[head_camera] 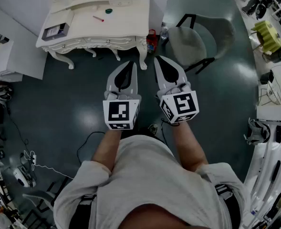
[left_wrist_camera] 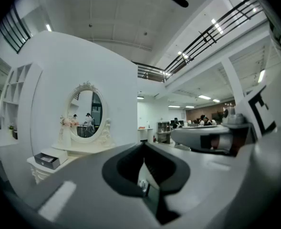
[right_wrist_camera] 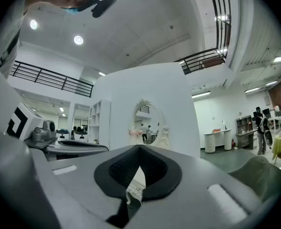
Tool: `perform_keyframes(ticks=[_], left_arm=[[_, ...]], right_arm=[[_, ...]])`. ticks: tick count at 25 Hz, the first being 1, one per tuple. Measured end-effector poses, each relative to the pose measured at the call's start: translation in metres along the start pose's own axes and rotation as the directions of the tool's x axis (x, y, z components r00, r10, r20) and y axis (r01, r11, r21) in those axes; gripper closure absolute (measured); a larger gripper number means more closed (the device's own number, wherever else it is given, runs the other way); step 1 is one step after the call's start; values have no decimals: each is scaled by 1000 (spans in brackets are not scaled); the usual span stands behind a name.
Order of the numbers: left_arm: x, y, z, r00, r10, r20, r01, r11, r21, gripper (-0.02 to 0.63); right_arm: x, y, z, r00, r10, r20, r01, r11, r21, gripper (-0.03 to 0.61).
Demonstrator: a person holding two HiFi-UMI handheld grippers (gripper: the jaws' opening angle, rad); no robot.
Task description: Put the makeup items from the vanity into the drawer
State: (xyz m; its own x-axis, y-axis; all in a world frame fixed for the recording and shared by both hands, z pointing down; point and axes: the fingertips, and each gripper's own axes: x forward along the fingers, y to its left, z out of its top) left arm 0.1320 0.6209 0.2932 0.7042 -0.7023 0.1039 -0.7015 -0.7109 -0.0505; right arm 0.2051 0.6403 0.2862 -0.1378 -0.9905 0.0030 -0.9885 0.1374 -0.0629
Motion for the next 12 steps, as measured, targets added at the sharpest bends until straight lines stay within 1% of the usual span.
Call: perform_keyframes(ticks=[7, 12], left_arm=[[18, 53, -26, 999, 24, -26, -25, 999, -33, 611], [40, 97, -40, 999, 17, -51, -20, 998, -59, 611]], right_arm=[[49, 19, -33, 997, 28, -70, -28, 1000, -1, 580], [104, 27, -44, 993, 52, -103, -54, 999, -11, 578]])
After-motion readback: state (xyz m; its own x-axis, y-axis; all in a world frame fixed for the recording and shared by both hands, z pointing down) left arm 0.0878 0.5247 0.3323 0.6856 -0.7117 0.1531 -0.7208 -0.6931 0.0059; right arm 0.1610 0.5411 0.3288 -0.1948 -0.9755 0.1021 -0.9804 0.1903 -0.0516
